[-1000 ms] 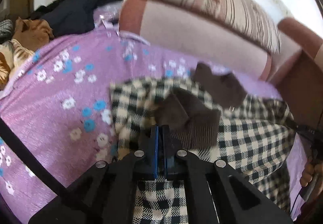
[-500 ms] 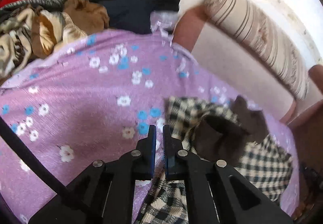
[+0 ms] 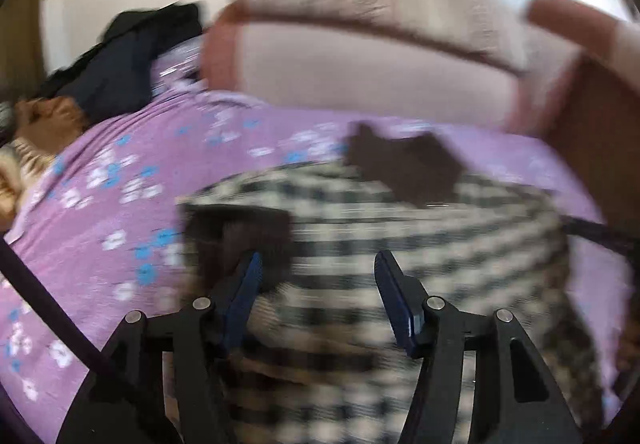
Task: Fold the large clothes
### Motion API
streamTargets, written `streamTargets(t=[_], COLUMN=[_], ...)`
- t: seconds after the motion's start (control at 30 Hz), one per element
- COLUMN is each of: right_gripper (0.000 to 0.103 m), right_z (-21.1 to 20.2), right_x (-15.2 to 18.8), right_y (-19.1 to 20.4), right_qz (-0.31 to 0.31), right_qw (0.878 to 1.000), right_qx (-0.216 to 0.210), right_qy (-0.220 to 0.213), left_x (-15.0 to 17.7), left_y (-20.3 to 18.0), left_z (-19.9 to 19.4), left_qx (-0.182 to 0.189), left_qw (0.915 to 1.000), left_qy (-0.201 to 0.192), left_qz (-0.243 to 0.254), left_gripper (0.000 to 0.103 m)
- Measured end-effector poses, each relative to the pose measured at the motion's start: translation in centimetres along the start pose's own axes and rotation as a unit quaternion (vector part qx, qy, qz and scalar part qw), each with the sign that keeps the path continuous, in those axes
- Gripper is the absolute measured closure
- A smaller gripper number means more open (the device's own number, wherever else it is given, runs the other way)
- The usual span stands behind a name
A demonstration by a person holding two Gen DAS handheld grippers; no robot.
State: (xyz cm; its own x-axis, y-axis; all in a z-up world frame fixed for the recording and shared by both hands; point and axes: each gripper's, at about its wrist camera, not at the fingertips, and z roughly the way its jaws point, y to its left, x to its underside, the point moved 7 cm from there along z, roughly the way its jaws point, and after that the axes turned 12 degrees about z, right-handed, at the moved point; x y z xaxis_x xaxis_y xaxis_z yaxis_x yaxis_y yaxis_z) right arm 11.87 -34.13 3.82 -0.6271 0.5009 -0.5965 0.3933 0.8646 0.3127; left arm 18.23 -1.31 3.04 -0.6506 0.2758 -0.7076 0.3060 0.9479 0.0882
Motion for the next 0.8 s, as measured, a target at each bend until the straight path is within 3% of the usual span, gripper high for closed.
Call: streamTargets(t=[0.17, 0.3, 0.47, 0.57, 0.7, 0.8], right_gripper=[0.075, 0.074, 0.074, 0.074, 0.074, 0.074], right_z=[-0.5, -0.9, -2.3, -2.5, 0.9, 4.5], right_x=[-1.1, -1.4, -0.1, 1.8, 3.8, 4.1], right_y=[-2.8, -3.8, -1.8, 0.5, 2.6, 2.2], right_qz=[0.029, 0.055, 0.030, -0.011, -0.076, -0.075], right_qw=[0.999, 0.998, 0.998, 0.997, 0.993, 0.993], right_qx=[0.019, 0.006, -0.040, -0.067, -0.040, -0.001], right_qy=[-0.005, 0.003, 0.022, 0.048, 0.081, 0.095], left_x=[2.2, 3.7, 3.0, 1.8, 2.5, 3.9], left_y=[7.6, 10.3, 10.0, 7.7, 5.4, 5.7], left_z=[0.8, 0.3, -2.8, -3.7, -0.7, 2.2], left_qx=[-0.066, -0.064, -0.047, -0.026, -0.026, -0.040], left_qw=[0.9950, 0.9921, 0.9915, 0.9956, 0.9987, 0.9968], left_qy=[0.034, 0.050, 0.007, -0.017, 0.018, 0.061], left_qz=[-0.068, -0.096, -0.121, -0.088, -0.039, -0.034], left_gripper=[0.046, 0.046, 0.046, 0.046, 0.046, 0.046])
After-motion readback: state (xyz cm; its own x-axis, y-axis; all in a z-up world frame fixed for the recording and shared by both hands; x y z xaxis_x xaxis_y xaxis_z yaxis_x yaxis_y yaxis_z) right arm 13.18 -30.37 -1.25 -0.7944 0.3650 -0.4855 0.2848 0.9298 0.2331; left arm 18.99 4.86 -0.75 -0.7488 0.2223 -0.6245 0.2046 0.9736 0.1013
